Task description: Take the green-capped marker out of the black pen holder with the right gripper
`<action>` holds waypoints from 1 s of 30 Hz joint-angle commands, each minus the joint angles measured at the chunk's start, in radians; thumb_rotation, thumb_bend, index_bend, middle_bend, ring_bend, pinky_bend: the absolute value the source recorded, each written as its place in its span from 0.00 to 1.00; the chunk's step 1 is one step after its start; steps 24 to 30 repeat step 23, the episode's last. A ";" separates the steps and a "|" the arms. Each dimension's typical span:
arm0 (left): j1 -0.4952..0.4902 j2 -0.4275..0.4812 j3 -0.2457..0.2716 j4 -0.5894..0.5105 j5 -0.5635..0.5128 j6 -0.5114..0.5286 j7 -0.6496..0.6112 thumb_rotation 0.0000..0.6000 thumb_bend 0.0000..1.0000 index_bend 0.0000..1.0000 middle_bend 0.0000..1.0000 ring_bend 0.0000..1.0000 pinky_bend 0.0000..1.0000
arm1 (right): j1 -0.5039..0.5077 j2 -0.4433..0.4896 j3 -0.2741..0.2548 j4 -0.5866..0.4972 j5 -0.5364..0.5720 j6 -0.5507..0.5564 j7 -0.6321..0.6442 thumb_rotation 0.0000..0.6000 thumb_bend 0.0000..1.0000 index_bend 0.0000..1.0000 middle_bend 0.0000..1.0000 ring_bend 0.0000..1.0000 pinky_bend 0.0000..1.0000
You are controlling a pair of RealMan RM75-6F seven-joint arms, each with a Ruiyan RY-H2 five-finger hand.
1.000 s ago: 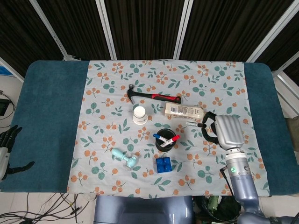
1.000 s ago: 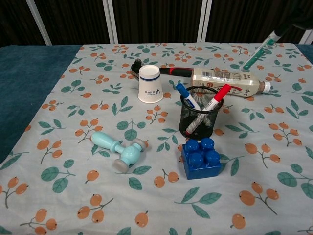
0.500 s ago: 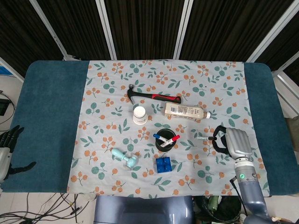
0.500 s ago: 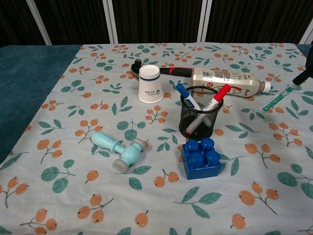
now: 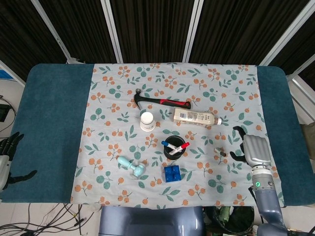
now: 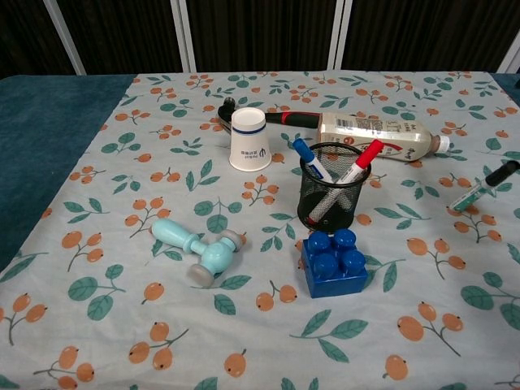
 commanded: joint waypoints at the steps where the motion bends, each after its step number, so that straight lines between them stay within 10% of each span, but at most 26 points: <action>1: 0.000 0.000 0.000 0.000 0.002 0.002 0.002 1.00 0.00 0.00 0.00 0.00 0.00 | -0.030 0.033 -0.009 0.001 -0.031 0.010 0.039 1.00 0.28 0.08 0.98 0.96 0.98; 13: 0.001 -0.001 0.006 0.001 0.009 0.002 0.032 1.00 0.00 0.00 0.00 0.00 0.00 | -0.246 0.191 -0.192 0.072 -0.444 0.112 0.306 1.00 0.22 0.00 0.08 0.06 0.29; 30: 0.000 -0.002 0.009 -0.001 0.013 0.004 0.054 1.00 0.00 0.00 0.00 0.00 0.00 | -0.361 0.151 -0.249 0.236 -0.646 0.248 0.378 1.00 0.14 0.00 0.00 0.00 0.23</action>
